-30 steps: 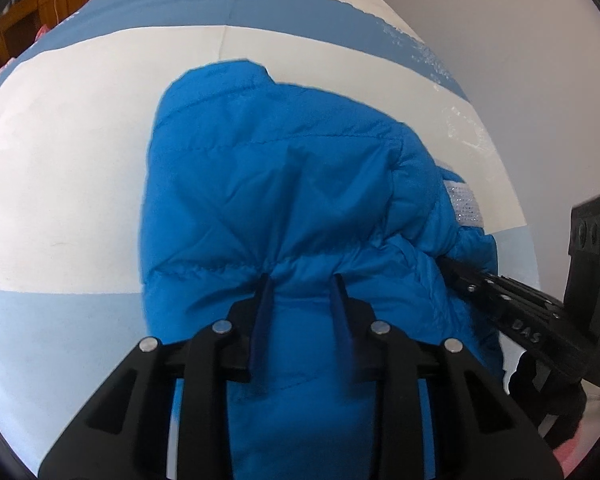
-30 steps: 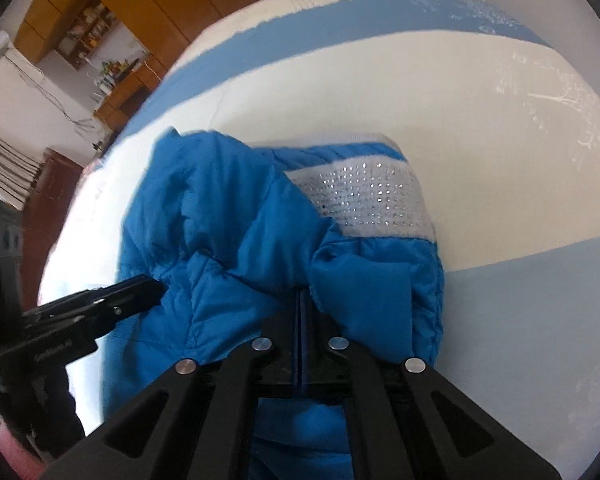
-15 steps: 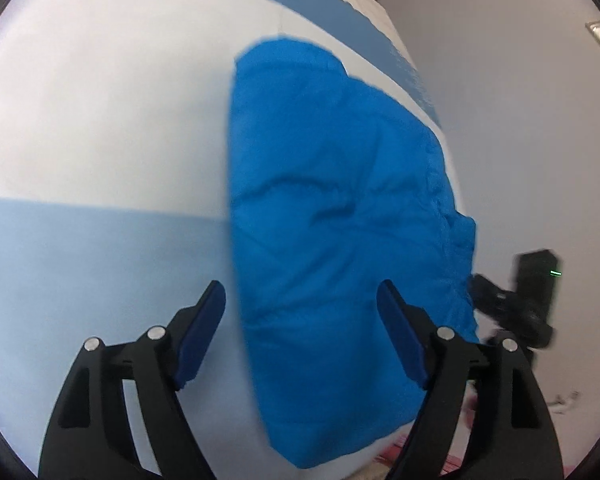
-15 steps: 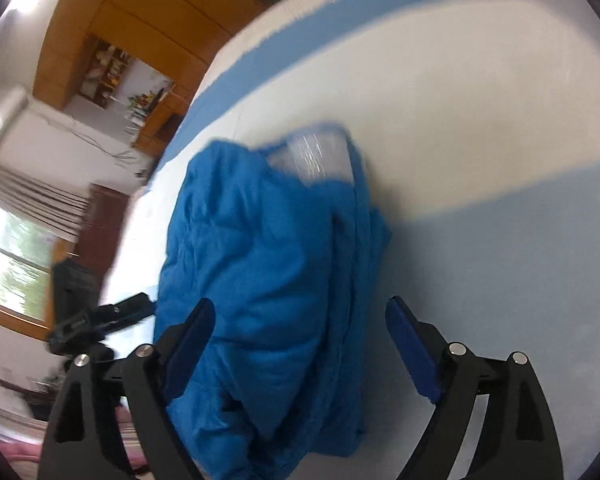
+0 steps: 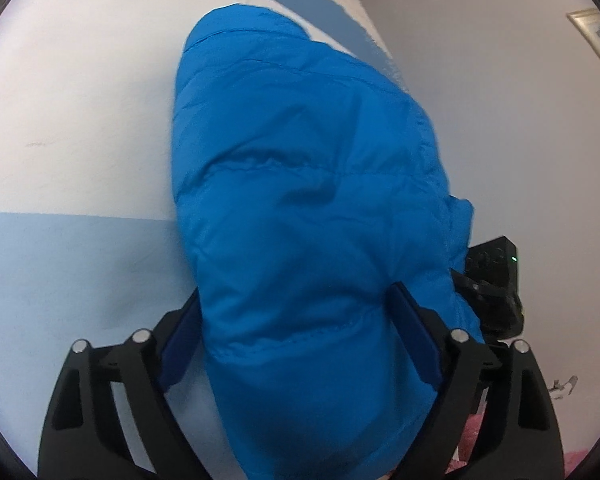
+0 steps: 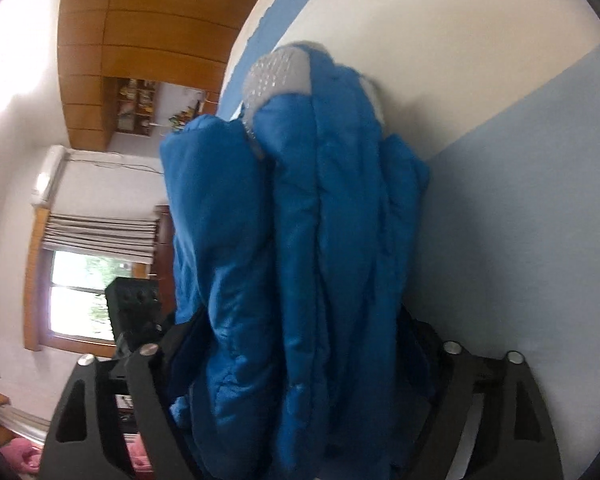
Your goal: Fold large clothes
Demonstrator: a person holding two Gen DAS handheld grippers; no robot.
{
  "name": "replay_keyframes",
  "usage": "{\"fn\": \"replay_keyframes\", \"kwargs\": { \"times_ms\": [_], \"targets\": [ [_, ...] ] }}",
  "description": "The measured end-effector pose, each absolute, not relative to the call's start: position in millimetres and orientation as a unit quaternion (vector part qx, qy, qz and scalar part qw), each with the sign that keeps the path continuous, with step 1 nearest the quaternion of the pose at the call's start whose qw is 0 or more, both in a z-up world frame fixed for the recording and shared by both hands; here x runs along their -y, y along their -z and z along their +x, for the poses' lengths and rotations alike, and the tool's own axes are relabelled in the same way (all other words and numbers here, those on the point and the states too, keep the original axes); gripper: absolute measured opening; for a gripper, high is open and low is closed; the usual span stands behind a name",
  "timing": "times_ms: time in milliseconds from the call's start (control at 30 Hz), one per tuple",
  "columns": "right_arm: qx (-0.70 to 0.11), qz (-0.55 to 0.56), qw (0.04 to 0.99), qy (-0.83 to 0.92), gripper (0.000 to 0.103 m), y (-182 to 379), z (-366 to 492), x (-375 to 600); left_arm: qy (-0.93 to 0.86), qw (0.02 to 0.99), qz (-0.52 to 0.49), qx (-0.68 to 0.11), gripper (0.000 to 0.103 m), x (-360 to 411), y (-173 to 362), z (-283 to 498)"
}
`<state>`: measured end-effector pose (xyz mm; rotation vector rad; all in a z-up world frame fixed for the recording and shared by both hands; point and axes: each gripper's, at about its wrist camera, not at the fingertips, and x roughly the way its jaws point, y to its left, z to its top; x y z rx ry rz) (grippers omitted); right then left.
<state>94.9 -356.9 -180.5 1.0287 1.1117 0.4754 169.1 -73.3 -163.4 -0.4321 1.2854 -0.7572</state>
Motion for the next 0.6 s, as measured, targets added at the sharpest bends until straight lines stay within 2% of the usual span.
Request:
{"fn": "replay_keyframes", "kwargs": {
  "times_ms": [67, 133, 233, 600],
  "targets": [
    [-0.494, 0.469, 0.697, -0.222, 0.07, 182, 92, 356, 0.349, 0.715, -0.198, -0.572, 0.073, 73, 161, 166],
    [-0.487, 0.473, 0.697, -0.232, 0.06, 178, 91, 357, 0.353, 0.716, -0.205, -0.566, 0.068, 68, 156, 163],
    [-0.479, 0.456, 0.71, -0.243, 0.053, 165, 94, 356, 0.359, 0.722, -0.205, -0.555, 0.062, 65, 145, 158],
    [-0.428, 0.387, 0.755, -0.312, 0.052, 92, 156, 328, 0.363, 0.778, -0.202, -0.472, 0.061, 37, 71, 186]
  ]
}}
